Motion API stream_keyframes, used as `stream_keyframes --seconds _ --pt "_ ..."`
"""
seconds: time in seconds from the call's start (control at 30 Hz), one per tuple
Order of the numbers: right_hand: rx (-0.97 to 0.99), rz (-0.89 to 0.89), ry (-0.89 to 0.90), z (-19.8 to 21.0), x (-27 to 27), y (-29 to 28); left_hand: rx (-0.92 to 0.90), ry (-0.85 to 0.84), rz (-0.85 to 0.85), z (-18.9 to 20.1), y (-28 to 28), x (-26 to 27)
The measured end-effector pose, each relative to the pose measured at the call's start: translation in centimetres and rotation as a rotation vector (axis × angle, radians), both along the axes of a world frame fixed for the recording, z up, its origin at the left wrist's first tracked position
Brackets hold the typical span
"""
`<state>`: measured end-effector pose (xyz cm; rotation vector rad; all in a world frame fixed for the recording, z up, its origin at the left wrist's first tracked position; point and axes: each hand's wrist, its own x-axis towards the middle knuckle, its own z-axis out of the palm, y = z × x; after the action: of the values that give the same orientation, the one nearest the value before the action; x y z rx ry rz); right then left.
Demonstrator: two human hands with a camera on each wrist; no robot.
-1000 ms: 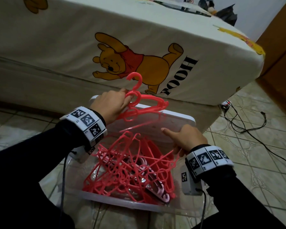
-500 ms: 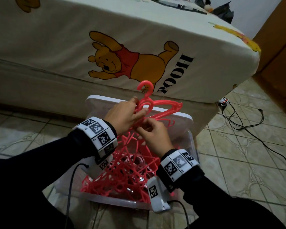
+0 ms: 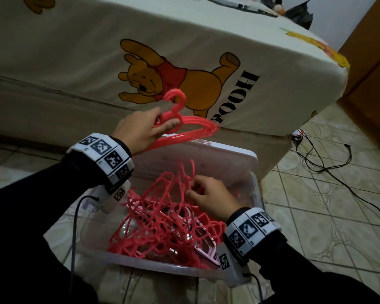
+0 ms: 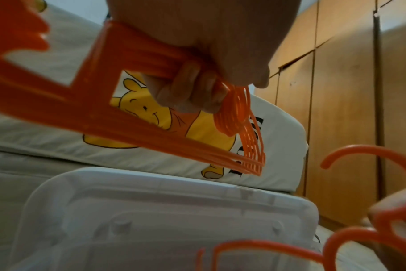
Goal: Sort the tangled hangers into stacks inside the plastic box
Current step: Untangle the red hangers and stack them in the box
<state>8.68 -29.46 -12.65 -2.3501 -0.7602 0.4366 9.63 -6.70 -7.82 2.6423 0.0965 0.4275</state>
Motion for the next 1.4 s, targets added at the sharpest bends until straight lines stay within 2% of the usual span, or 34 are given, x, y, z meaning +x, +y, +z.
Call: stream_keyframes --seconds 0.17,0.27,0.4,0.57,0.67,0.8,0.97,1.27,1.4 --pt "-0.185 0.155 -0.246 1.2 0.3 -0.3 0.128 0.038 -0.044 -0.5 -0.2 0.0" --pt "-0.263 0.115 -0.395 2.0 1.1 -0.9 0.156 0.026 -0.077 -0.8 -0.7 0.0" --pt "-0.202 0.017 -0.534 3.4 1.9 -1.9 0.171 0.016 -0.057 -0.8 -0.6 0.0" --pt "-0.066 0.059 -0.487 4.4 2.2 -1.7 0.132 0.006 -0.121 -0.4 -1.0 -0.4" --pt "-0.022 0.085 -0.536 4.7 2.1 -1.4 0.147 0.041 -0.158 -0.5 -1.5 -0.6" --pt "0.046 0.026 -0.622 4.7 2.0 -1.0 0.070 0.081 -0.270 -0.8 -1.9 -0.7" --pt "0.209 -0.090 -0.640 4.9 2.4 -1.1 0.072 0.100 -0.288 -0.9 -2.3 -0.7" --pt "0.260 -0.144 -0.602 4.5 2.2 -0.7 0.026 0.082 -0.328 -0.7 -2.8 -1.0" --pt "0.123 -0.145 -0.661 3.5 2.2 -1.0 0.034 0.063 -0.241 -0.1 -2.1 -0.9"
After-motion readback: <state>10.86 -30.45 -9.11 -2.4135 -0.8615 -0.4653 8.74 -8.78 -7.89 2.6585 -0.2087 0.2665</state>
